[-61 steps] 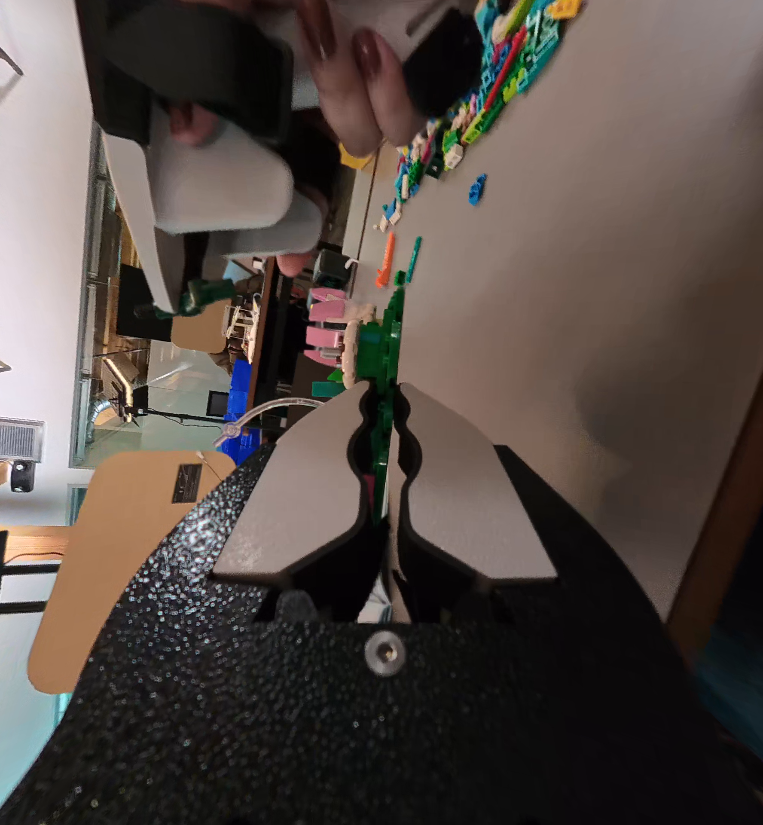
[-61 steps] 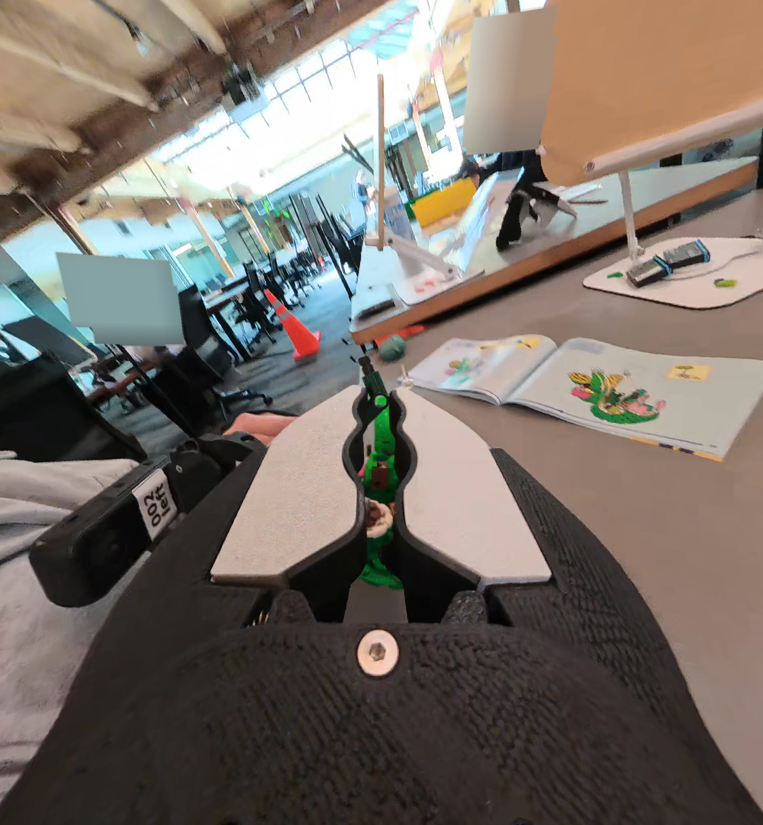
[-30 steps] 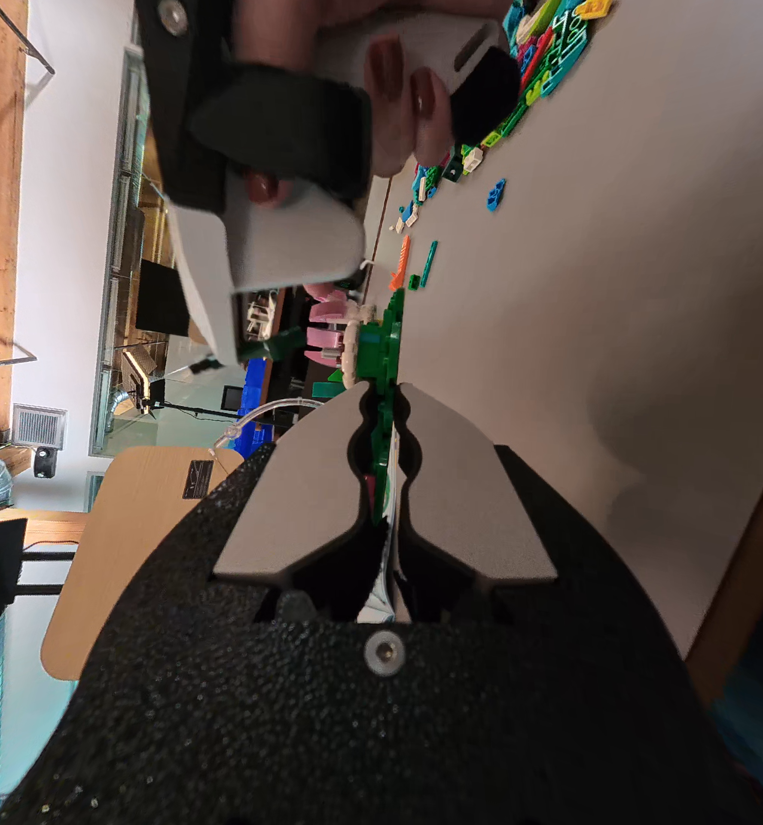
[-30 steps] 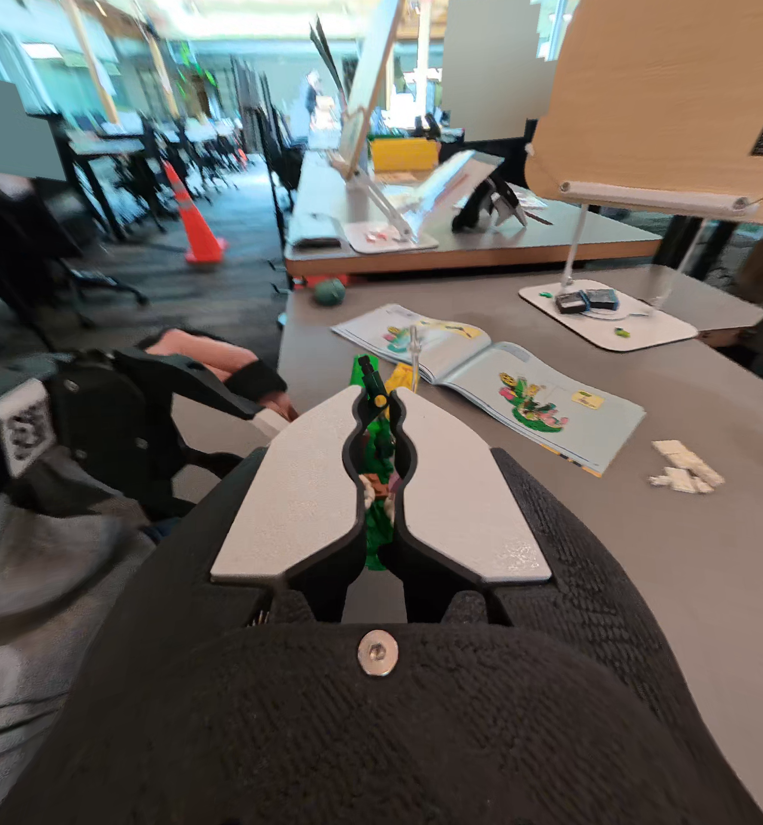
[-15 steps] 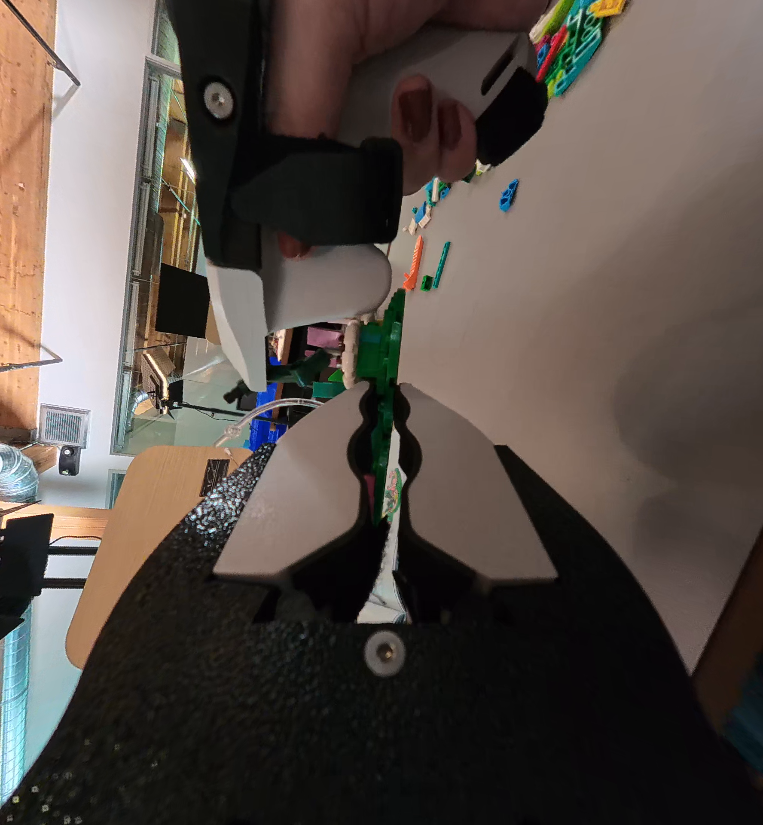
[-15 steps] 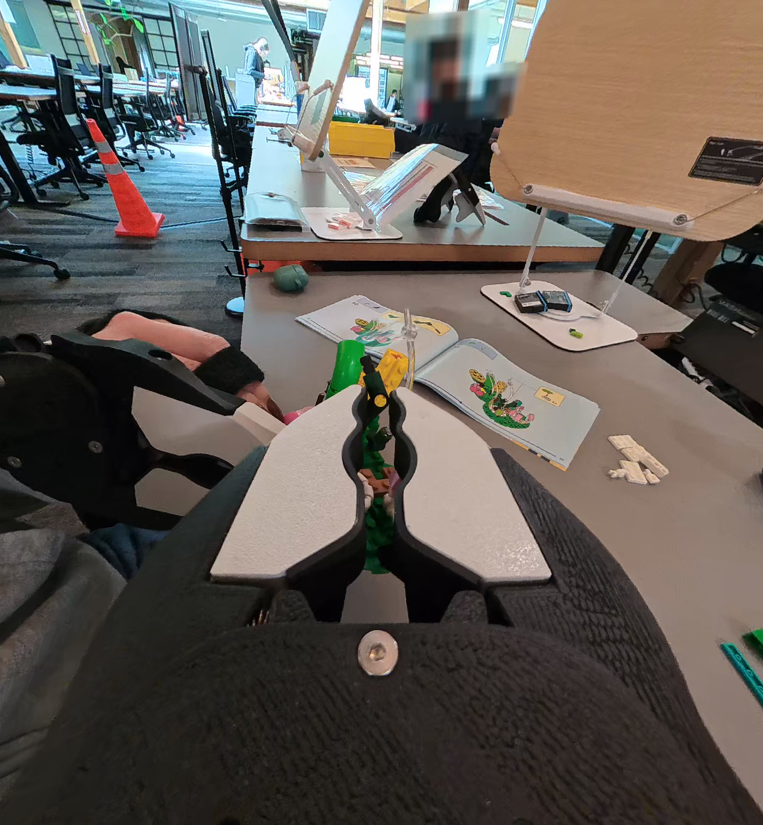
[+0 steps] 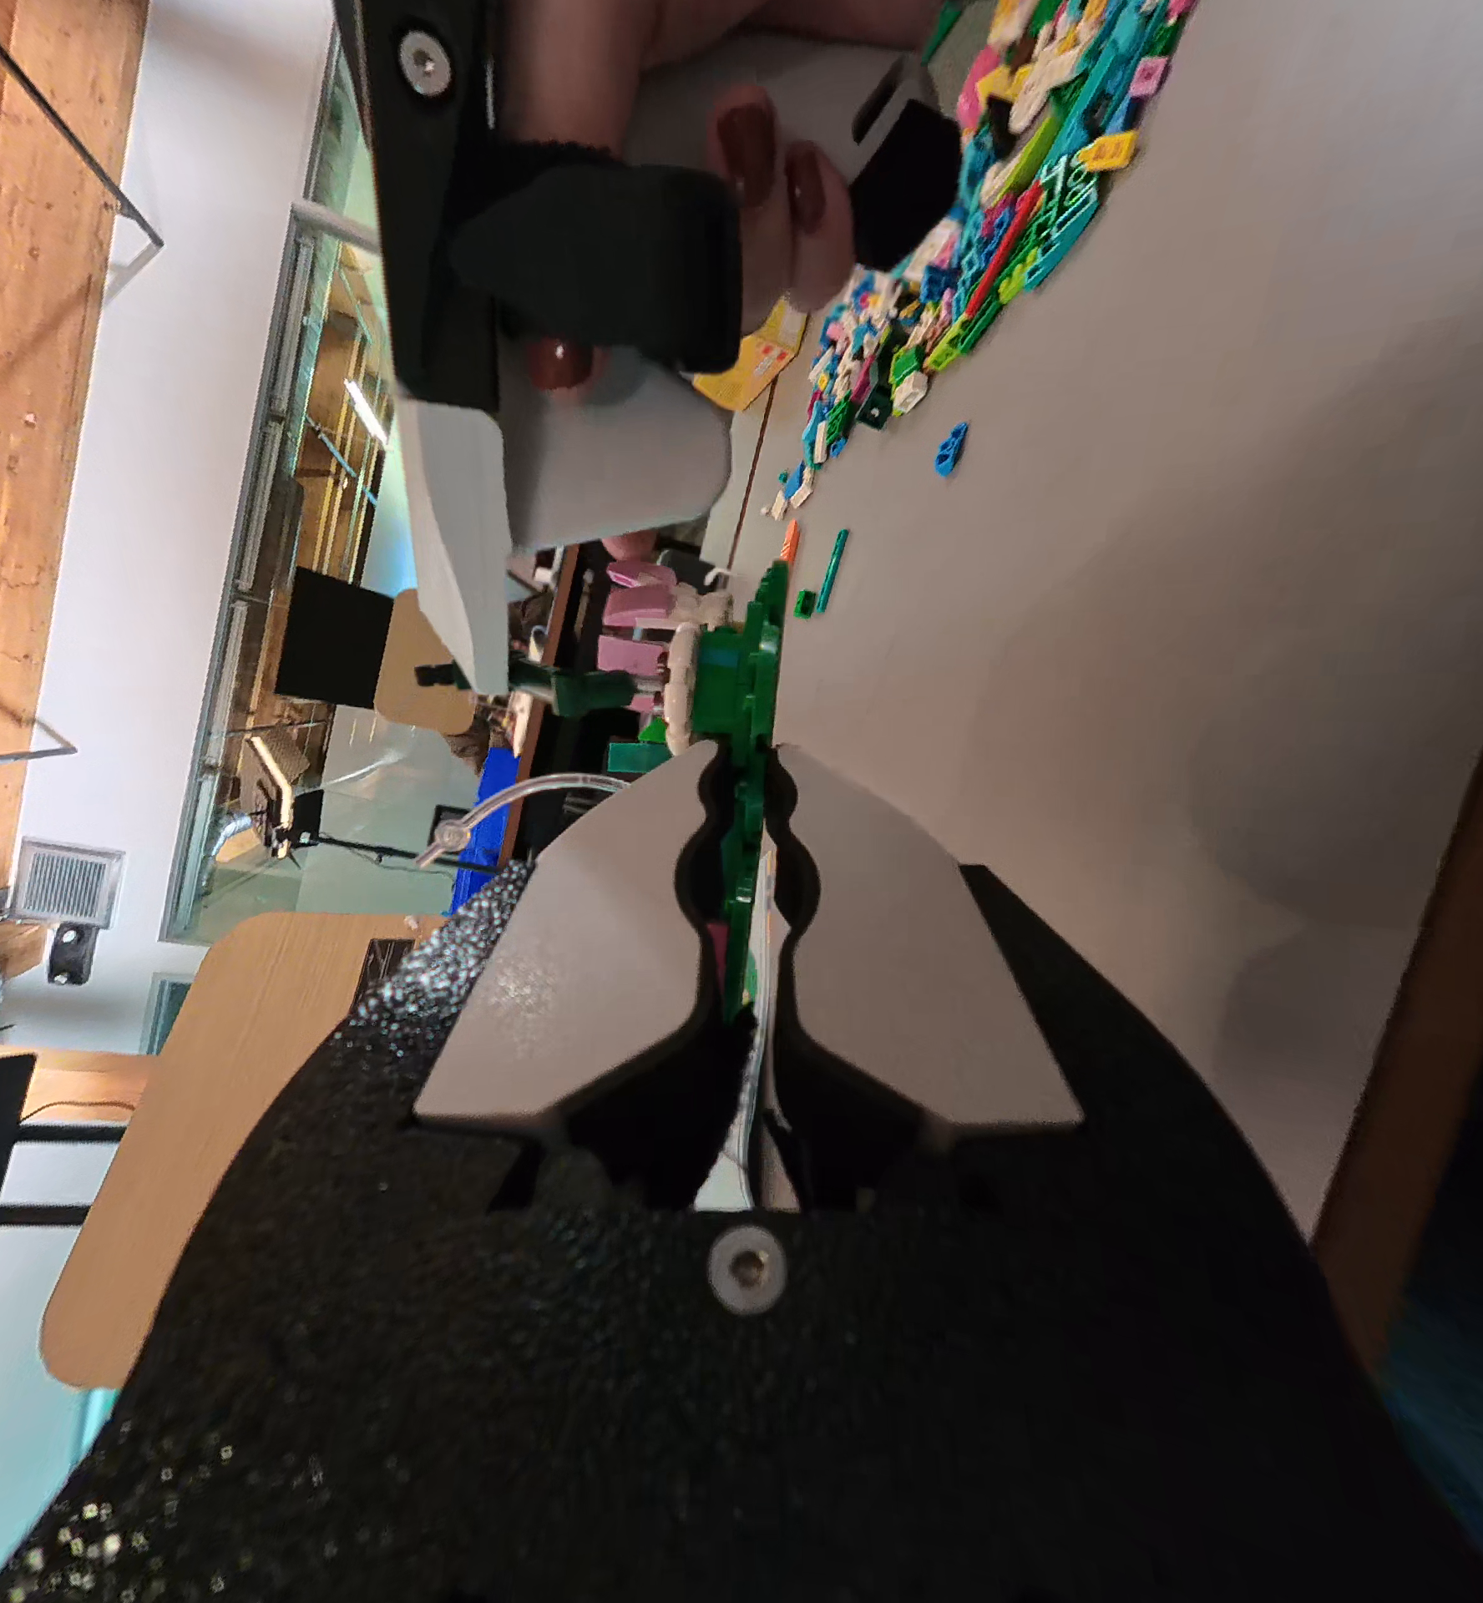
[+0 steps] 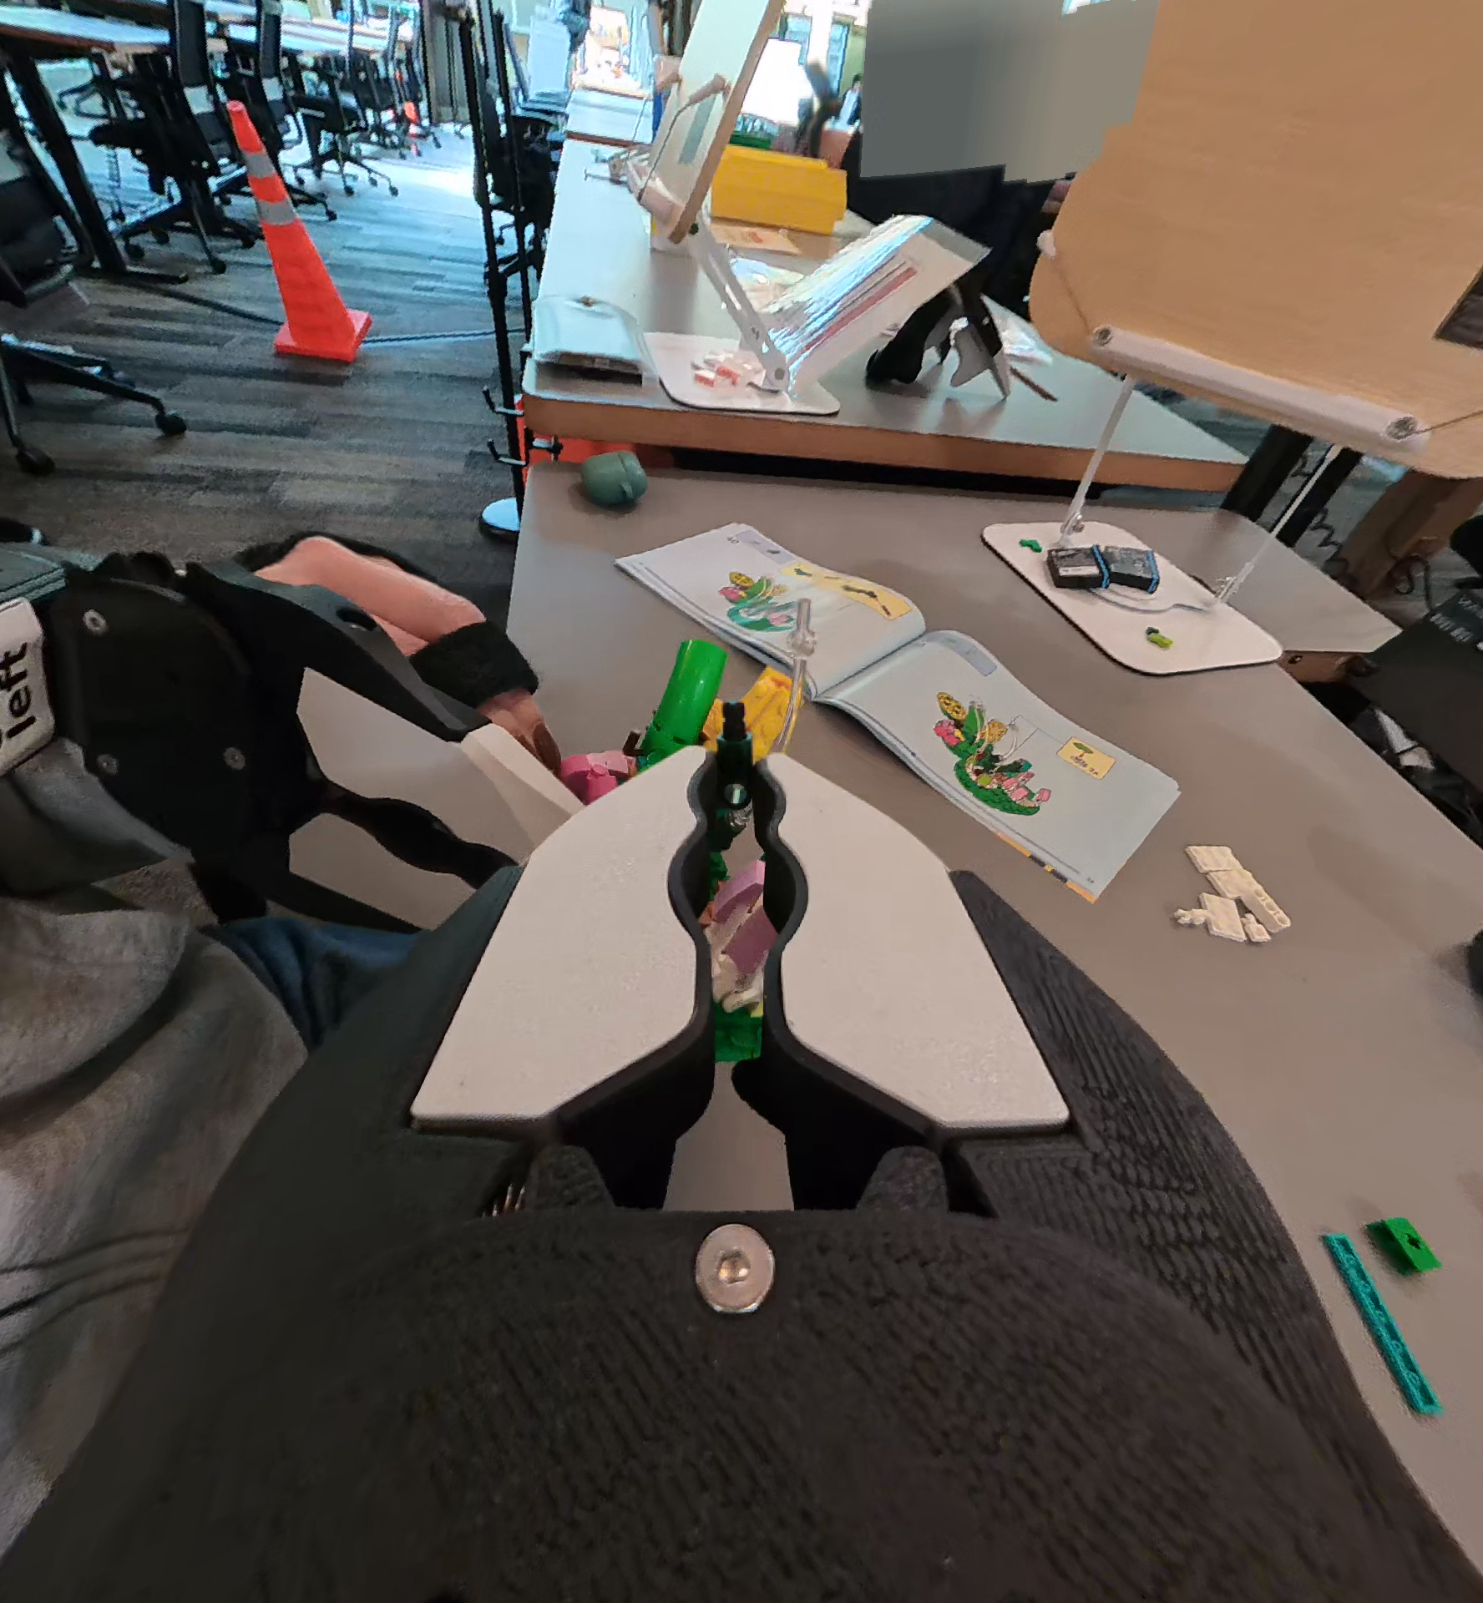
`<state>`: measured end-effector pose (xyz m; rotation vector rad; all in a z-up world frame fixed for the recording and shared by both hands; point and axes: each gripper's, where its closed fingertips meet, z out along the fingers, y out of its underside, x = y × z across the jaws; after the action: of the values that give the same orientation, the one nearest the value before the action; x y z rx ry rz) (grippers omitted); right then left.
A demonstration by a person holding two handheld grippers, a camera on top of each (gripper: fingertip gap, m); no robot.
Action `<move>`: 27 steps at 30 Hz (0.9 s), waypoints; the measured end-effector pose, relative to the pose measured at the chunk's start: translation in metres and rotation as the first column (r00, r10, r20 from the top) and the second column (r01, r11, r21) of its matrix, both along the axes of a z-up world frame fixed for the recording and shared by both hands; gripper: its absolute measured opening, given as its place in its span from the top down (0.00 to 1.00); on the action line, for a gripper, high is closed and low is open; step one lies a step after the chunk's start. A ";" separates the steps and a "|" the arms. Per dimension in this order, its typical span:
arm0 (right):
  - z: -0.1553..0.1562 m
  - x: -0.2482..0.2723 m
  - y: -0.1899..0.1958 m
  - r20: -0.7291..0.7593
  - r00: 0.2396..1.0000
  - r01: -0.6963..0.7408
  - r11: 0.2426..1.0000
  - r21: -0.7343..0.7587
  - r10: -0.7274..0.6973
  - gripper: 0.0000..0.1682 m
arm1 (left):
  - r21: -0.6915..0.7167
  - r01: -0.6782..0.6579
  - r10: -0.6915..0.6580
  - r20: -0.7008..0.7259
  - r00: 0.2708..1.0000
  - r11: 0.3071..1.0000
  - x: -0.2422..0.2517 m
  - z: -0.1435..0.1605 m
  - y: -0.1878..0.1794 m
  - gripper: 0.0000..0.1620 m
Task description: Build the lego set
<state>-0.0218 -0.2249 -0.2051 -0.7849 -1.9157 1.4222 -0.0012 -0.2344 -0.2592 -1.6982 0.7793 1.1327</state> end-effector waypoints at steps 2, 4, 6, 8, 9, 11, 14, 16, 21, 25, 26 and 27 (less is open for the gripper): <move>-0.003 0.003 0.001 0.039 0.999 -0.023 1.000 0.012 0.023 0.97 | -0.009 0.036 -0.036 0.004 0.999 0.999 0.004 -0.002 -0.001 0.96; -0.005 0.007 0.001 0.073 0.996 -0.046 0.999 0.013 0.045 0.97 | -0.016 0.060 -0.060 -0.009 0.998 0.998 0.006 -0.003 -0.002 0.96; -0.006 0.009 0.001 0.097 0.993 -0.065 0.998 0.012 0.063 0.97 | -0.021 0.076 -0.077 -0.027 0.997 0.997 0.008 -0.004 -0.003 0.96; -0.006 0.011 0.002 0.113 0.991 -0.076 0.997 0.007 0.075 0.97 | -0.025 0.091 -0.092 -0.029 0.995 0.996 0.010 -0.004 -0.004 0.96; -0.007 0.011 0.002 0.115 0.990 -0.080 0.997 0.004 0.079 0.97 | -0.024 0.099 -0.099 -0.028 0.995 0.995 0.011 -0.003 -0.004 0.96; -0.006 0.012 0.002 0.116 0.990 -0.087 0.996 0.006 0.085 0.97 | -0.020 0.108 -0.108 -0.030 0.994 0.994 0.012 -0.002 -0.004 0.96; -0.007 0.014 0.002 0.125 0.987 -0.102 0.995 0.017 0.099 0.97 | -0.014 0.124 -0.125 -0.032 0.992 0.992 0.015 -0.002 -0.004 0.96; -0.008 0.016 0.003 0.131 0.986 -0.112 0.993 0.029 0.107 0.97 | -0.010 0.138 -0.138 -0.030 0.990 0.990 0.016 -0.002 -0.005 0.96; -0.011 0.021 0.002 0.134 0.982 -0.143 0.986 0.082 0.131 0.97 | -0.007 0.175 -0.175 -0.047 0.983 0.985 0.023 -0.002 -0.005 0.96; -0.011 0.024 0.003 0.126 0.981 -0.161 0.982 0.100 0.148 0.97 | -0.003 0.182 -0.182 -0.047 0.982 0.983 0.025 -0.001 -0.004 0.96; -0.010 0.025 0.003 0.114 0.982 -0.165 0.981 0.107 0.153 0.97 | -0.001 0.183 -0.183 -0.041 0.982 0.983 0.024 -0.001 -0.004 0.96; -0.009 0.025 0.003 0.098 0.982 -0.170 0.979 0.115 0.159 0.97 | 0.002 0.187 -0.187 -0.028 0.982 0.982 0.025 -0.001 -0.004 0.96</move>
<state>0.0035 -0.2219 -0.2138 -0.6529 -2.1568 1.3698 0.0234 -0.2388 -0.2598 -1.5721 0.9319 1.0291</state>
